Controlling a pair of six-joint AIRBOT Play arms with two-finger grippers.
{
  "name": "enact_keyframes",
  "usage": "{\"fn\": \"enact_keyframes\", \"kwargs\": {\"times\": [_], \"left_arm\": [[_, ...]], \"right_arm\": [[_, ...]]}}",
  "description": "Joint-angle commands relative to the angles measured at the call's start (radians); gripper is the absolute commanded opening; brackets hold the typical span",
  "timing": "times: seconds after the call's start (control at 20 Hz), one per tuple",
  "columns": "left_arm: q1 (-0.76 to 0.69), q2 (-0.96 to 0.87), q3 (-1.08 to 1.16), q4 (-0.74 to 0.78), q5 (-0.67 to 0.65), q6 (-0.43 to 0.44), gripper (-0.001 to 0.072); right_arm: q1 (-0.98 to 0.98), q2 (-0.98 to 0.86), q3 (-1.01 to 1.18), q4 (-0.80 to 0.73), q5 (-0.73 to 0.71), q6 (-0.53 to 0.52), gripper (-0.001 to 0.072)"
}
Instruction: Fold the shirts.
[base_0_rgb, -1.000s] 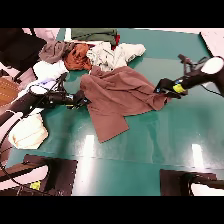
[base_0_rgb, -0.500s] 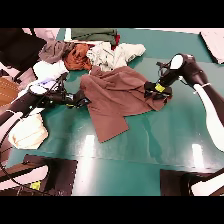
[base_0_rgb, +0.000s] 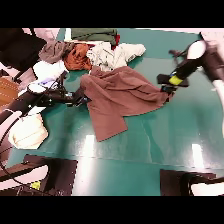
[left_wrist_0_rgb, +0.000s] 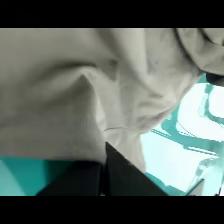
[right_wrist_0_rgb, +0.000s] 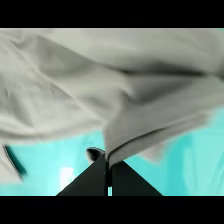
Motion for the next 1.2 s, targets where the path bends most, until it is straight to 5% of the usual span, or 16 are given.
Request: {"fn": "enact_keyframes", "kwargs": {"times": [0.0, 0.4, 0.55, 0.7, 0.95, 1.15], "left_arm": [[0.065, 0.002, 0.079, -0.006, -0.111, 0.000, 0.0023], [0.235, 0.245, 0.322, -0.014, -0.226, -0.134, 0.0022], [0.235, 0.328, 0.463, -0.161, -0.217, -0.138, 0.0022], [0.235, 0.346, 0.708, -0.283, -0.173, -0.166, 0.0022], [0.235, 0.346, 1.151, -0.180, -0.136, -0.267, 0.0022], [0.235, 0.345, 1.315, 0.075, -0.129, -0.325, 0.0021]], "right_arm": [[-0.125, 0.180, 0.002, -0.011, 0.103, -0.105, 0.0032], [-0.600, 0.548, 0.002, 0.028, 0.066, -0.147, 0.0032], [-0.638, 0.614, 0.002, 0.180, 0.020, -0.154, 0.0032], [-0.605, 0.666, 0.049, 0.166, 0.023, -0.169, 0.0032], [-0.592, 0.634, 0.406, 0.112, 0.012, -0.214, 0.0031], [-0.592, 0.592, 0.499, 0.092, -0.093, -0.230, 0.0031]]}}
